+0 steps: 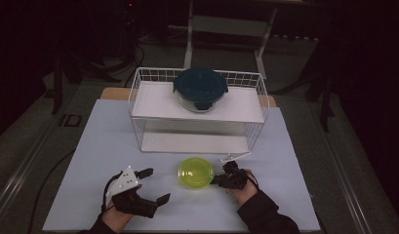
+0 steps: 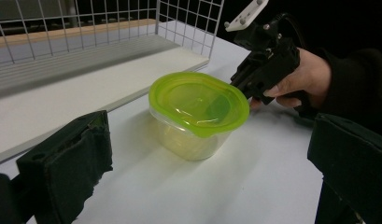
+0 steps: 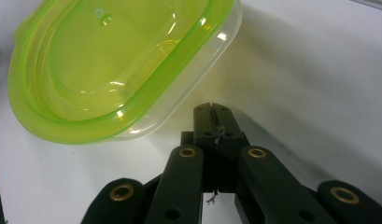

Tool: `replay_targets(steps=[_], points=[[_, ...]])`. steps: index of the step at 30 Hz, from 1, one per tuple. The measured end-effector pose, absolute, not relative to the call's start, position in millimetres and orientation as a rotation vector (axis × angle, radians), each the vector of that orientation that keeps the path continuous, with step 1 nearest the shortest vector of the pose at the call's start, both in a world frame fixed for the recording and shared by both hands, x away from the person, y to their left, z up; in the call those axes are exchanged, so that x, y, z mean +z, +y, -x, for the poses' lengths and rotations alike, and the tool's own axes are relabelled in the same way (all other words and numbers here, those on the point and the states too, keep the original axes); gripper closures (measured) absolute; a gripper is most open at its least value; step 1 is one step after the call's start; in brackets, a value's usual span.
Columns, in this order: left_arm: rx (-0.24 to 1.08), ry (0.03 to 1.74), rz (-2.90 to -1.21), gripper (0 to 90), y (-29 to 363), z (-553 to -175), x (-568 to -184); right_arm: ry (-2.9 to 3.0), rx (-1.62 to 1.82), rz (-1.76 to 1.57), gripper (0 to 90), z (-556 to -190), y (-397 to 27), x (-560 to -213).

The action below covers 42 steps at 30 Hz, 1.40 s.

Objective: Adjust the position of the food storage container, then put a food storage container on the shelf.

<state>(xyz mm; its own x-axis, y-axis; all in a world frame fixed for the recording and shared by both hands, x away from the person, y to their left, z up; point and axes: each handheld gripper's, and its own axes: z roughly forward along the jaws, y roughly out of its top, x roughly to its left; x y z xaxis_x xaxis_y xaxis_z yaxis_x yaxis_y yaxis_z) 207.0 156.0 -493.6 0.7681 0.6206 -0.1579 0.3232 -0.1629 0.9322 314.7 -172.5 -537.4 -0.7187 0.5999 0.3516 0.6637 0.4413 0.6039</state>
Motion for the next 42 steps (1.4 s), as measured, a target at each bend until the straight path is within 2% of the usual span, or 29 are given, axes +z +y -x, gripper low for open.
replay_targets(steps=[9, 13, 17, 25, 28, 29, 30, 32, 33, 34, 35, 36, 38, 40, 42], points=[[0.308, 0.735, -1.768, 0.0, 156, -207, -494, -2.597, -1.143, 1.139, 89.5, -316, -169, -537], [0.306, 0.733, -1.761, 0.0, 157, -207, -493, -2.623, -1.148, 1.144, 84.9, -316, -174, -534], [0.297, 0.735, -1.751, 0.0, 157, -207, -493, -2.643, -1.146, 1.179, 84.7, -316, -184, -530], [0.323, 0.729, -1.720, 0.0, 157, -207, -488, -2.623, -1.227, 1.242, 76.0, -314, -208, -514], [0.327, 0.695, -1.739, 0.0, 158, -209, -483, -2.605, -1.299, 1.258, 68.6, -309, -220, -497], [0.327, 0.695, -1.739, 0.0, 158, -209, -483, -2.605, -1.299, 1.258, 68.6, -309, -220, -497], [0.312, 0.684, -1.731, 0.0, 158, -211, -479, -2.591, -1.330, 1.260, 62.6, -305, -223, -489], [0.312, 0.684, -1.731, 0.0, 158, -211, -479, -2.585, -1.354, 1.256, 62.6, -302, -224, -485], [0.322, 0.672, -1.717, 0.0, 159, -212, -472, -2.566, -1.387, 1.254, 47.7, -298, -225, -478], [0.314, 0.677, -1.717, 1.0, 159, -213, -470, -2.556, -1.411, 1.252, 43.4, -296, -225, -475], [0.314, 0.677, -1.717, 1.0, 159, -213, -470, -2.556, -1.411, 1.252, 43.4, -296, -225, -475], [0.283, 0.686, -1.740, 1.2, 159, -215, -465, -2.536, -1.455, 1.224, 32.7, -293, -224, -470], [0.270, 0.697, -1.756, 1.2, 158, -216, -463, -2.524, -1.464, 1.213, 29.8, -292, -223, -469], [0.233, 0.717, -1.773, 1.2, 156, -220, -455, -2.491, -1.497, 1.150, 19.4, -291, -220, -465], [0.211, 0.721, -1.778, 1.2, 155, -222, -452, -2.499, -1.503, 1.127, 17.7, -290, -217, -464]])
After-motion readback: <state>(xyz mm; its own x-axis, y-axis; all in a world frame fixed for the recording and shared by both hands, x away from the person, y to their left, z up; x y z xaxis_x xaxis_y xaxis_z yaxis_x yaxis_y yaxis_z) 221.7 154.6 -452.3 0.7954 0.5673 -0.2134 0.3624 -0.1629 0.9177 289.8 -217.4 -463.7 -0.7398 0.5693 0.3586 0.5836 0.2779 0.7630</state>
